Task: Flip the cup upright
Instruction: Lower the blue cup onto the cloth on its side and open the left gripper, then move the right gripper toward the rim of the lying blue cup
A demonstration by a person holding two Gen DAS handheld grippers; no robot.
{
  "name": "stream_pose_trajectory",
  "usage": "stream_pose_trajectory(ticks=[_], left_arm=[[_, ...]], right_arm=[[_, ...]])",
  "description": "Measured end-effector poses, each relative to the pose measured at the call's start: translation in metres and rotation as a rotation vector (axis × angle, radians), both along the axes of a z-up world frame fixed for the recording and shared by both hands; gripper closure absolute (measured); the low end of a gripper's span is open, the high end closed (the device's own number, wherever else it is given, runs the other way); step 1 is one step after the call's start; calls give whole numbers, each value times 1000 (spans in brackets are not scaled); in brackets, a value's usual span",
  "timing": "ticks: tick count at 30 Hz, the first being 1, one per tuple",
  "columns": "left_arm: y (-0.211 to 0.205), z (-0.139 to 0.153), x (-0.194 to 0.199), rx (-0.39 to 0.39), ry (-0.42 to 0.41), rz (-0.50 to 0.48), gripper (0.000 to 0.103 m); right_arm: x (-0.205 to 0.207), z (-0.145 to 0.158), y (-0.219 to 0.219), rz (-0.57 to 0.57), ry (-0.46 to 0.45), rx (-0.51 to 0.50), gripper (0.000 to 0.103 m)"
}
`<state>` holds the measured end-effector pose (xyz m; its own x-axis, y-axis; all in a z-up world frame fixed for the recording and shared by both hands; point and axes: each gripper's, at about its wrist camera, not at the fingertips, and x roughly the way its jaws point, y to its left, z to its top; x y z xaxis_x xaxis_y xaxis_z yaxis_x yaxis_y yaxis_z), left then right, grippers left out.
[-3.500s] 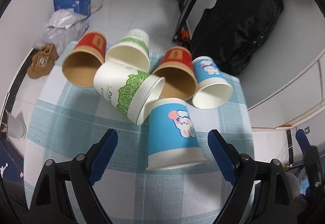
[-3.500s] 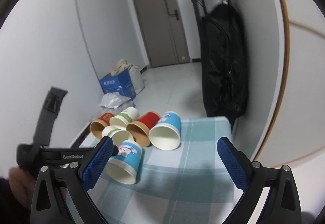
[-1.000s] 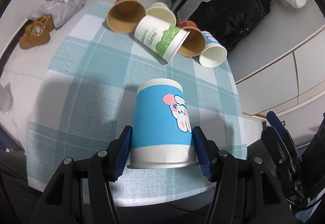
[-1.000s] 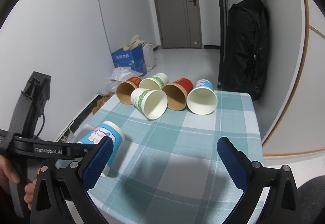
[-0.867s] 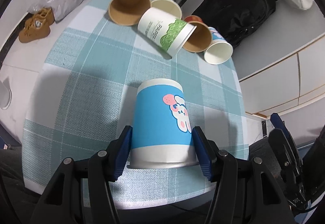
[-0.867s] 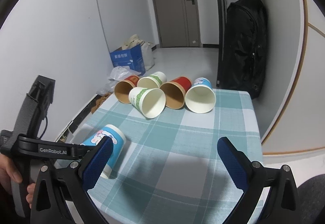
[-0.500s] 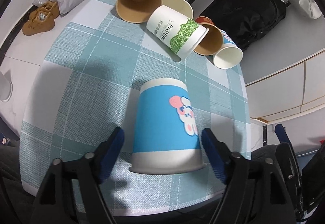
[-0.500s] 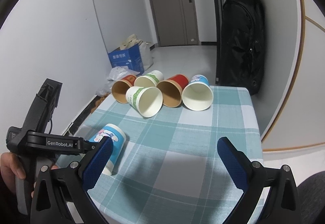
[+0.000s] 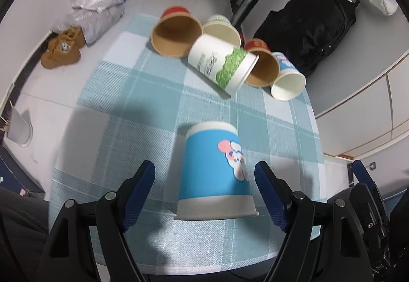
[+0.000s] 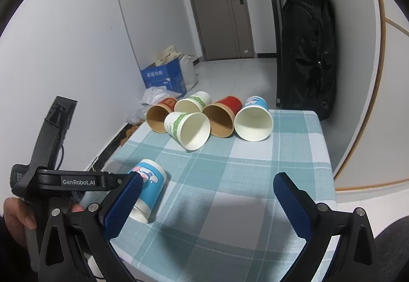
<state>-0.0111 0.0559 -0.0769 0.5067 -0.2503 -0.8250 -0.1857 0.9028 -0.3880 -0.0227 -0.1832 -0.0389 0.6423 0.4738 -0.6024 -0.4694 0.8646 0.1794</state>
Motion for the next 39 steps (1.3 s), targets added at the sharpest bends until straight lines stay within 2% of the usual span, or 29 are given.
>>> stream_pose_trajectory(ticks=[5, 10, 15, 18, 21, 28, 39], left_arm=[[-2, 26, -8, 84, -83, 23, 26], [-10, 53, -18, 205, -186, 32, 26], [-13, 64, -29, 302, -268, 51, 26], [-11, 64, -34, 321, -294, 76, 25], [-7, 61, -36, 314, -303, 95, 18], [-4, 59, -44, 327, -356, 111, 18], [-2, 62, -48, 325, -374, 120, 18]], right_arm=[[-2, 3, 0, 8, -15, 11, 0], [-6, 12, 2, 29, -50, 31, 0], [-11, 24, 3, 45, -85, 65, 0], [-15, 29, 5, 55, -102, 75, 0], [-18, 31, 6, 73, -102, 94, 0], [-27, 31, 17, 116, -124, 63, 0], [-30, 27, 27, 133, -121, 36, 0]])
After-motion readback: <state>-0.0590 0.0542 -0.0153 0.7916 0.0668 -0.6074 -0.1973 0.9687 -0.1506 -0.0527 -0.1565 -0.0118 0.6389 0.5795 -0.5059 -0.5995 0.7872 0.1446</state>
